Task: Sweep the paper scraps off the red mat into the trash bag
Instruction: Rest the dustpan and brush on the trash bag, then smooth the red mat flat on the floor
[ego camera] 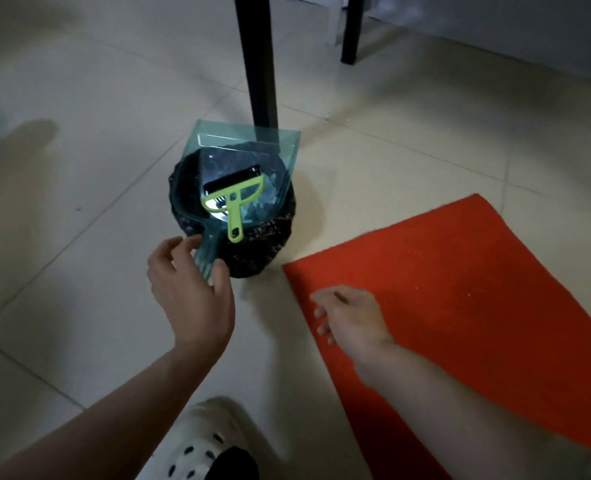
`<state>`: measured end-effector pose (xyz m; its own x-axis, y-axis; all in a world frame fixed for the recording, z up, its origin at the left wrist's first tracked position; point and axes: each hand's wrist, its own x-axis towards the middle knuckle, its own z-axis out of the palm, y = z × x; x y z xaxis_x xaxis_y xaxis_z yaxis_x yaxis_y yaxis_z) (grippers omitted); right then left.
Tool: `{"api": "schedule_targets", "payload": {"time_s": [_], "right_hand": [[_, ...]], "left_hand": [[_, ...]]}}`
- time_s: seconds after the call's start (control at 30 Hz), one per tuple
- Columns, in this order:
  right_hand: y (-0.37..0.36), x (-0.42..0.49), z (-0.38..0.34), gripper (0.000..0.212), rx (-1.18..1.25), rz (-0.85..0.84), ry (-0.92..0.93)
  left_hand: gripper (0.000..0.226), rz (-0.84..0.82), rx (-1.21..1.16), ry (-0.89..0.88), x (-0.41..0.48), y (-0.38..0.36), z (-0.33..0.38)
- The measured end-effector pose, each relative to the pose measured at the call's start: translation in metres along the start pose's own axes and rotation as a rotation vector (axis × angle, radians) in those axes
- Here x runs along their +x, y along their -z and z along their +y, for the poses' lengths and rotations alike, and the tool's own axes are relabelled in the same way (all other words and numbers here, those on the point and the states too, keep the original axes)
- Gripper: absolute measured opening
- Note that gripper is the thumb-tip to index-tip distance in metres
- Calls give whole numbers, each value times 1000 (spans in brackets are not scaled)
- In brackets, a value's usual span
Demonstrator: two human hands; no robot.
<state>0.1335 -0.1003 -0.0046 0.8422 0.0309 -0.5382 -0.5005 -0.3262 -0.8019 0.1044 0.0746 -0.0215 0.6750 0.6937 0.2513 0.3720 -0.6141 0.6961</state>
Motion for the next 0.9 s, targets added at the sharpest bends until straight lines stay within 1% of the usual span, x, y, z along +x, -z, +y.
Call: {"api": "schedule_targets", "payload": {"time_s": [0.07,0.13,0.2,0.27,0.33,0.4,0.5,0.57,0.63,0.77,0.9], "right_hand": [[15,-8,39,17,-136,17,-63],[37,-21,72,8,-291,44,-140],[60,-34,102,23,-472,85,-190],[84,-50,127,41,-617,122,-238],[107,-66,148,62,-736,154,-318],[126,-79,166,84,-818,159,-394],[144,-86,185,112,-883,107,-486],[151,-87,194,122,-915,25,-546],[153,-87,201,128,-964,-29,-557],[149,-85,210,134,-1009,-55,-544],[148,-82,213,135,-996,-67,-538]], "left_hand": [[50,-164,44,-159,-31,-8,4],[59,-412,125,-366,-63,-20,8],[71,-679,230,-616,-91,-31,11],[80,-917,332,-821,-118,-39,16],[85,-1035,396,-983,-140,-49,19],[91,-1098,467,-1105,-156,-57,24],[98,-1162,606,-1182,-169,-69,28],[101,-1204,699,-1212,-175,-76,35],[101,-1253,765,-1203,-181,-85,40],[94,-1385,866,-1124,-187,-94,43],[91,-1403,891,-1100,-190,-96,43]]}}
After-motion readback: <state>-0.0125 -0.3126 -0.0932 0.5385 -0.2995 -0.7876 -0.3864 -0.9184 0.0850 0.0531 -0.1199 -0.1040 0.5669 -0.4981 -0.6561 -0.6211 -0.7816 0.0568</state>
